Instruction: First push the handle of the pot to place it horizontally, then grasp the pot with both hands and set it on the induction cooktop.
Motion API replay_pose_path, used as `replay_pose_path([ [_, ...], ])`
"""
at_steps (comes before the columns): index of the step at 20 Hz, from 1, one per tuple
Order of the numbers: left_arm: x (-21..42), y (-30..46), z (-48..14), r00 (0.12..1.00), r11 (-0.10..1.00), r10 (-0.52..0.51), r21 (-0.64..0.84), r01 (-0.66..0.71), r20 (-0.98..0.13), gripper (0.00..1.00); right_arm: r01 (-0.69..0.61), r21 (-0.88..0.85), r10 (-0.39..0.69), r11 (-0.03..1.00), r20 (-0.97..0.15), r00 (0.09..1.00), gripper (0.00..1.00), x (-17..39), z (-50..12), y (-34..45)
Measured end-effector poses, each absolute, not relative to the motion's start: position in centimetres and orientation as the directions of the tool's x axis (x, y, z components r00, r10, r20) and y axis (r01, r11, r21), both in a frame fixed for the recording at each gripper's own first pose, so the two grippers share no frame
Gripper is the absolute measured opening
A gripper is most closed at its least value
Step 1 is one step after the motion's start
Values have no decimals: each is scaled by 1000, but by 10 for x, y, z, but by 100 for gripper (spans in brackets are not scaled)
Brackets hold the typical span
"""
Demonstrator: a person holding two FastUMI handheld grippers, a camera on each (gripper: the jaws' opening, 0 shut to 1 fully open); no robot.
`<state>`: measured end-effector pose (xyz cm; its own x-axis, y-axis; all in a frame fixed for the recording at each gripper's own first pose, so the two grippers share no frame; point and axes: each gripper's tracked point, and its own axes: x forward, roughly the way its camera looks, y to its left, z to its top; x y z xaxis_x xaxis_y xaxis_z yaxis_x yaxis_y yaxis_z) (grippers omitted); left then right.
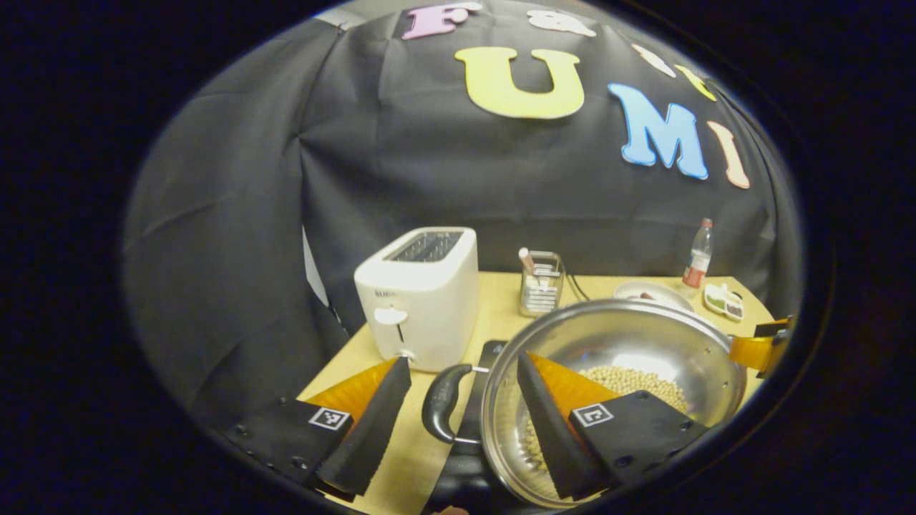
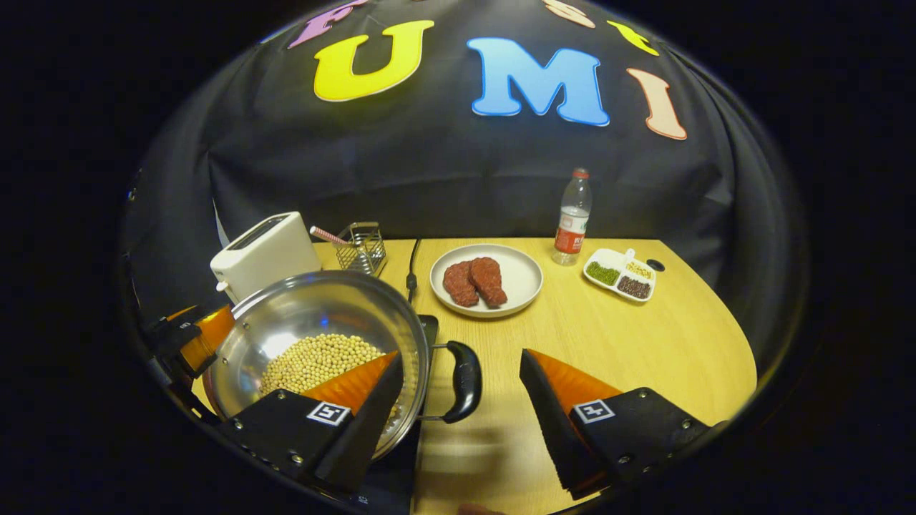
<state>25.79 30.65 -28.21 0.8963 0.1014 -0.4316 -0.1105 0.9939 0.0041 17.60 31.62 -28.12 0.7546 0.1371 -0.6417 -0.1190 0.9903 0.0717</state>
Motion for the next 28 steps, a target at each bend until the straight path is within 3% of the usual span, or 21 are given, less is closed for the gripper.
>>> replay_pose_path([
  [6, 237, 237, -199, 956, 998, 64, 18, -62, -285, 100, -114, 54, 126, 992, -504, 855, 98, 157, -217, 247],
  [7, 232, 220, -187, 962, 998, 55, 9, -55, -267, 94, -118, 50, 127, 992, -486, 865, 98, 151, -207, 236],
  [9, 218, 186, -166, 970, 999, 36, -17, -41, -239, 93, -121, 40, 126, 992, -447, 885, 98, 139, -187, 211],
  [10, 210, 171, -157, 973, 999, 26, -25, -33, -230, 100, -120, 35, 123, 992, -431, 894, 98, 133, -178, 198],
  [11, 209, 151, -155, 975, 999, 21, -27, -27, -219, 96, -119, 30, 121, 992, -419, 900, 98, 125, -170, 186],
  [16, 143, 93, -95, 989, 1000, -10, -19, 7, -147, 100, -116, 28, 119, 993, -340, 933, 97, 85, -130, 127],
  [22, 78, 28, -58, 996, 999, -18, -49, 14, -83, 93, -134, -4, 129, 991, -245, 961, 97, 29, -81, 71],
  [25, 44, 10, -31, 998, 999, -32, -40, 30, -52, 100, -137, 4, 135, 991, -220, 966, 97, 4, -63, 55],
  [28, 19, 2, -4, 999, 999, -45, -26, 45, -9, 96, -131, 4, 129, 991, -197, 972, 97, -13, -47, 47],
])
